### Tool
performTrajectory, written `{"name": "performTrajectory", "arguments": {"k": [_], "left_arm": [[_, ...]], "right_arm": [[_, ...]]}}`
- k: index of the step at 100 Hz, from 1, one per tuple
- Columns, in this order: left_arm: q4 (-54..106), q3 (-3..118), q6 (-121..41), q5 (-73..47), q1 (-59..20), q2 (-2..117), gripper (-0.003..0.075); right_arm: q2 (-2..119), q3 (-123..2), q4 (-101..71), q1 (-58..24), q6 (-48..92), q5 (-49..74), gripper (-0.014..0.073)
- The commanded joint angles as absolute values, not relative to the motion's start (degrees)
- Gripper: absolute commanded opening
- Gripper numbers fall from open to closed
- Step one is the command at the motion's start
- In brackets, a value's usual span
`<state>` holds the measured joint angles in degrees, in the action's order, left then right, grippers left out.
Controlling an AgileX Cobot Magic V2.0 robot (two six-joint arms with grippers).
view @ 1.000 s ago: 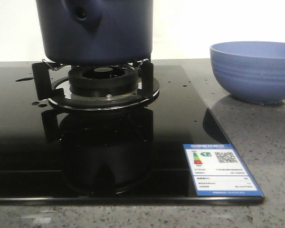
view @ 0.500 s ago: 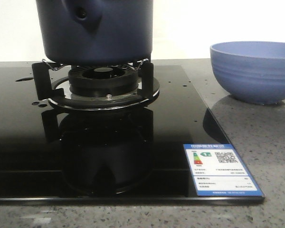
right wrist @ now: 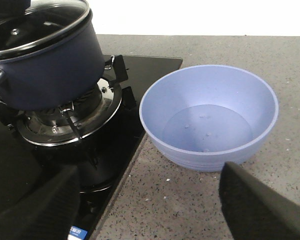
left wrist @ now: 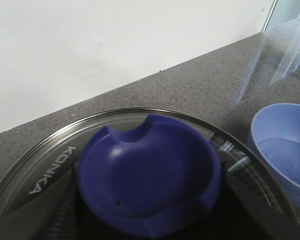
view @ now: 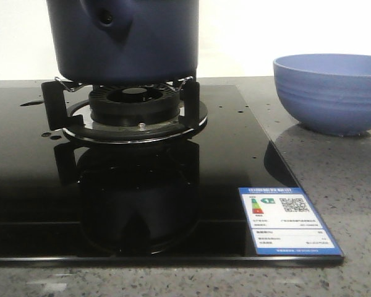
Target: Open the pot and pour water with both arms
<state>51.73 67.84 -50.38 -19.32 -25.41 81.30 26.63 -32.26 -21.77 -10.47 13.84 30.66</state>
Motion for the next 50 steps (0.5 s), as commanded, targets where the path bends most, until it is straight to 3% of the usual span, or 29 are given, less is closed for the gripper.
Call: {"name": "performTrajectory", "arguments": {"k": [1, 50], "left_arm": [[53.71, 71.43, -49.56, -18.73, -25.41, 79.5, 0.0349], [50.96, 76.99, -49.56, -22.7, -20.21, 73.7, 0.0349]], "right_arm": [[27.21, -34.37, -22.42, -10.44, 14.34, 27.8, 0.0523], [34.67, -40.15, -17.16, -10.22, 13.22, 34.86, 0.0523]]}}
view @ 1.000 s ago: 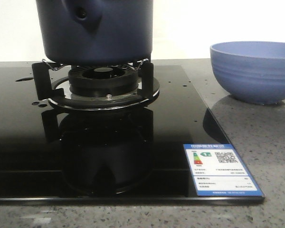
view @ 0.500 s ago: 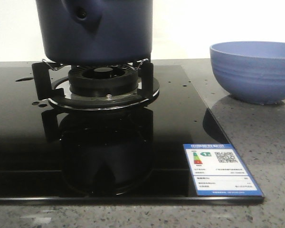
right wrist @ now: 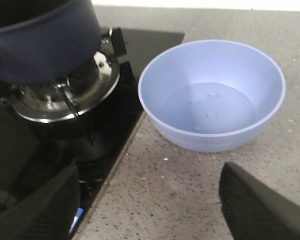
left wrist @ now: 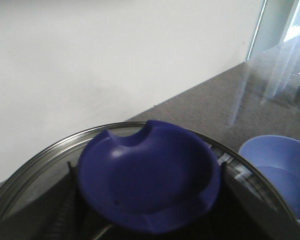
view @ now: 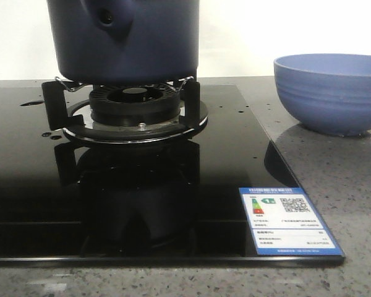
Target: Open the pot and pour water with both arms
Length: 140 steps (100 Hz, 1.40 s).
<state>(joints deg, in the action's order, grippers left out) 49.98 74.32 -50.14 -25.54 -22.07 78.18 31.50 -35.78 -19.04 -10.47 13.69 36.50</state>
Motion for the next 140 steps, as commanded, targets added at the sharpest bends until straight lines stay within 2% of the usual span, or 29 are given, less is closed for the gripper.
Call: {"name": "performTrajectory", "arguments": {"k": [1, 19, 51, 64, 85, 95, 112, 121, 140], "left_arm": [[50.96, 76.99, -49.56, -22.81, -20.0, 73.54, 0.0349], [50.86, 76.99, -49.56, -26.13, -13.18, 69.28, 0.0349], [50.77, 76.99, -49.56, -33.46, -0.39, 63.9, 0.0349], [51.0, 76.99, -49.56, -33.7, 1.13, 62.53, 0.0349], [51.13, 76.99, -49.56, -33.7, 1.13, 61.85, 0.0349], [51.13, 76.99, -49.56, -33.7, 1.13, 61.85, 0.0349], [51.44, 76.99, -49.56, -33.7, 1.13, 61.85, 0.0349], [51.42, 76.99, -49.56, -33.7, 1.13, 61.85, 0.0349], [51.42, 76.99, -49.56, -33.7, 1.13, 61.85, 0.0349]], "right_arm": [[35.32, -40.39, -17.0, -10.22, 13.1, 35.04, 0.0523], [45.16, -49.03, -13.18, -8.15, 10.3, 39.97, 0.0523], [67.55, -69.17, -13.04, 4.05, 10.18, 53.99, 0.0523], [75.25, -72.92, -13.04, 6.89, 9.32, 57.44, 0.0523], [83.32, -73.81, -14.24, 6.91, 9.32, 59.21, 0.0516], [85.24, -73.81, -14.76, 6.91, 9.32, 59.43, 0.0407], [86.68, -73.81, -15.31, 6.91, 9.32, 59.31, 0.0068], [86.93, -73.81, -15.46, 6.91, 9.32, 59.31, -0.0064], [86.83, -76.1, -16.14, 6.91, 9.42, 60.3, -0.0062]]}}
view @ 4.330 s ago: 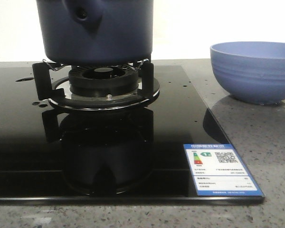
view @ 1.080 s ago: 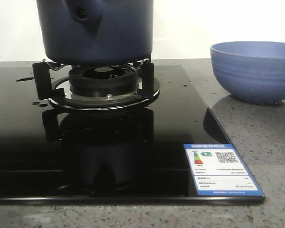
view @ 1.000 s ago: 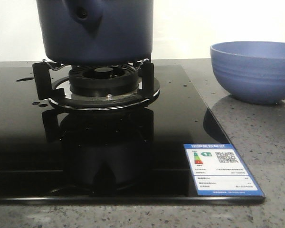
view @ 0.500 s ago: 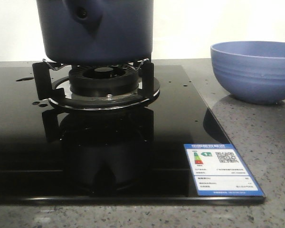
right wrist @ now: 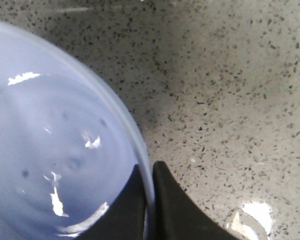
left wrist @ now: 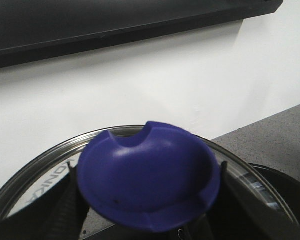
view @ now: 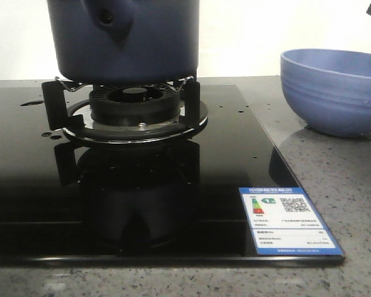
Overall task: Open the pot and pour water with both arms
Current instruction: 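Lift the light-blue bowl off the counter with the right gripper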
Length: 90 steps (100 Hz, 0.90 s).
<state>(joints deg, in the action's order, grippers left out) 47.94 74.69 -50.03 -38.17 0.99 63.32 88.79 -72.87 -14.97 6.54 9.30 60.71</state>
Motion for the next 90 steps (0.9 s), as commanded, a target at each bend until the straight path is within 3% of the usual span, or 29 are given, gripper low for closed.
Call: {"name": "performTrajectory", "arguments": {"k": [1, 45, 90], "left_arm": [[51.42, 76.99, -49.56, -33.7, 1.13, 61.85, 0.0349], [48.64, 76.99, -49.56, -31.84, 1.13, 63.36, 0.0348], [48.13, 76.99, -49.56, -32.48, 5.81, 63.47, 0.0348]], "right_arm": [[86.83, -76.27, -16.14, 6.91, 9.42, 60.42, -0.0062], [88.17, -94.44, -18.5, 5.0, 8.89, 72.53, -0.0052], [98.03, -119.59, -18.55, -8.39, 3.4, 75.33, -0.0046]]}}
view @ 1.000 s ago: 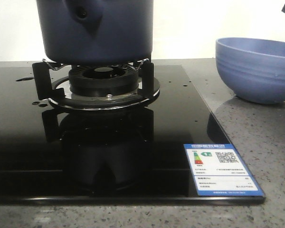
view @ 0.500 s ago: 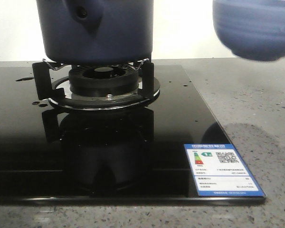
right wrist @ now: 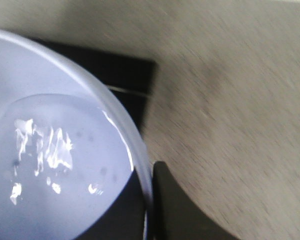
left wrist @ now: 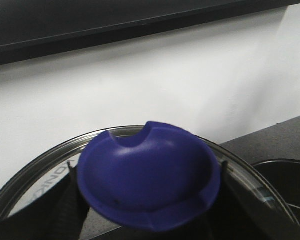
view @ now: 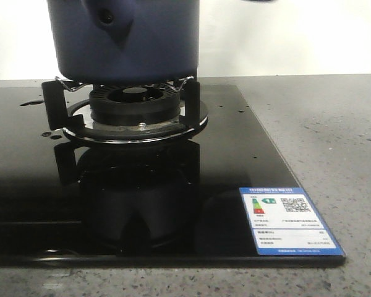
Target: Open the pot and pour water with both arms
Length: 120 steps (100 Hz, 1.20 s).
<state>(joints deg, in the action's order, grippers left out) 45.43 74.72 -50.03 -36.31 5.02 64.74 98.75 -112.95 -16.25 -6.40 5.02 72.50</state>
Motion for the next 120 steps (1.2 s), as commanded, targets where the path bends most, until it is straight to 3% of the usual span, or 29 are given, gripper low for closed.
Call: {"name": "performTrajectory", "arguments": {"k": [1, 27, 68, 93, 120], "left_arm": [[48.13, 76.99, -49.56, -32.48, 5.92, 63.47, 0.0348], [48.35, 76.99, -49.56, -32.48, 6.29, 63.47, 0.0348], [48.51, 76.99, -49.56, -32.48, 6.29, 63.47, 0.0348], [48.73, 76.99, -49.56, -32.48, 6.29, 63.47, 0.0348], [51.31, 76.99, -49.56, -32.59, 6.29, 63.47, 0.0348]], "right_arm": [[98.24, -120.43, -18.55, -8.6, 3.37, 75.33, -0.0046], [104.77, -132.04, -21.15, -15.29, 3.22, 72.49, -0.0046], [107.05, -131.74, -23.39, -20.43, 8.35, 54.79, -0.0046], [103.55, -122.95, -23.13, -21.34, 15.14, 43.57, -0.0041], [93.99, -101.86, -23.52, -23.83, 20.43, 18.07, -0.0042]]}}
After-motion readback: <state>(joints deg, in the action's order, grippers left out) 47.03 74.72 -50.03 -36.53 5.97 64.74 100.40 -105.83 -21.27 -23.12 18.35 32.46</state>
